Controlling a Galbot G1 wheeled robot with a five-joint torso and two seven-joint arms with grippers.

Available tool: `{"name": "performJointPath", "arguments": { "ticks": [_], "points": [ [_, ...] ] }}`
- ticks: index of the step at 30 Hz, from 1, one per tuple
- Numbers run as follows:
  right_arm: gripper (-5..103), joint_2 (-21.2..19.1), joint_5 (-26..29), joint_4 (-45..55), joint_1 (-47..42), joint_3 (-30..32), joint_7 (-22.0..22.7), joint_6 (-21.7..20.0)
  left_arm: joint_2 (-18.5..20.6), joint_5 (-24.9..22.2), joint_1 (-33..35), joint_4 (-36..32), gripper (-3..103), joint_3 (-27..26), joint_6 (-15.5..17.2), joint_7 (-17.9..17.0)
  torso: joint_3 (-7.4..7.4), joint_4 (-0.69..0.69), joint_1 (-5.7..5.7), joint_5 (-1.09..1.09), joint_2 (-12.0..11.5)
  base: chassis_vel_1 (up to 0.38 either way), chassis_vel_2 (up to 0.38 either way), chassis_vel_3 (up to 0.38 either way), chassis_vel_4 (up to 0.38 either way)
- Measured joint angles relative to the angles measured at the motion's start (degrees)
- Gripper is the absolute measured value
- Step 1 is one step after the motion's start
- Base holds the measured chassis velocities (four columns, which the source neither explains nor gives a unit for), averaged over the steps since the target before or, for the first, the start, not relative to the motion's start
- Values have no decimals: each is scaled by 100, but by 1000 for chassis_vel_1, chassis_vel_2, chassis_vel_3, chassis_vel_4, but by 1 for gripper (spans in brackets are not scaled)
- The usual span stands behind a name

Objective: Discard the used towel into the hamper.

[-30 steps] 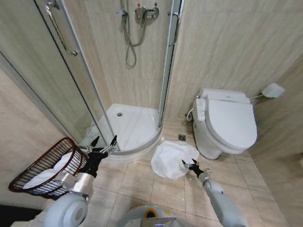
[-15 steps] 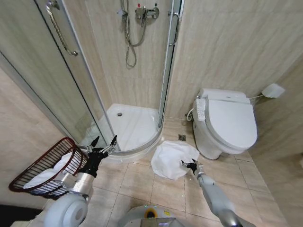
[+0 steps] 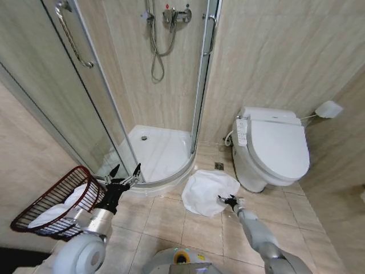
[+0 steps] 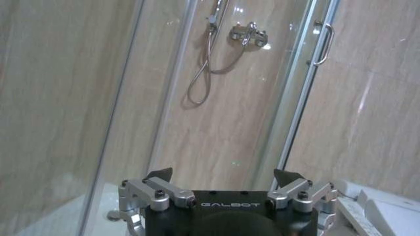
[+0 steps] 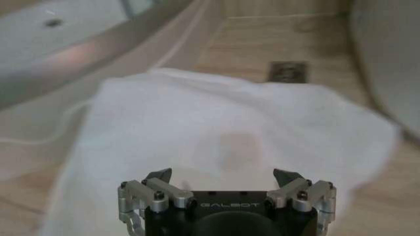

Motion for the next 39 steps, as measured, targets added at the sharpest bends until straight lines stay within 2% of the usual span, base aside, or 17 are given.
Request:
{"name": "performJointPath", "arguments": {
  "ticks": [9, 14, 18, 24, 33, 39],
  "points": [
    [100, 373, -148, -59, 201, -157, -142, 31, 0, 0, 0, 0, 100, 0, 0, 0, 1, 0, 1, -2, 3, 0, 0, 0, 0],
    [100, 686, -644, -352, 339, -86, 132, -5, 0, 0, 0, 0, 100, 0, 0, 0, 2, 1, 2, 1, 4, 0, 0, 0, 0],
    [100, 806, -702, -320, 264, -47, 245, 50, 0, 0, 0, 0, 100, 0, 0, 0, 3, 1, 2, 1, 5, 0, 0, 0, 0],
    [100, 810, -716, -203, 161, -94, 377, 191, 0, 0, 0, 0, 100, 0, 0, 0, -3, -1, -2, 0, -2, 0, 0, 0, 0],
    [100, 747, -733, -157, 81, -50, 699, 309, 0, 0, 0, 0, 100, 0, 0, 0, -100, 0, -98, 1, -200, 0, 0, 0, 0],
    [100, 733, -782, -135, 16, 12, 704, 383, 0, 0, 0, 0, 100, 0, 0, 0, -144, 0, -118, 1, -262, 0, 0, 0, 0]
  ]
}}
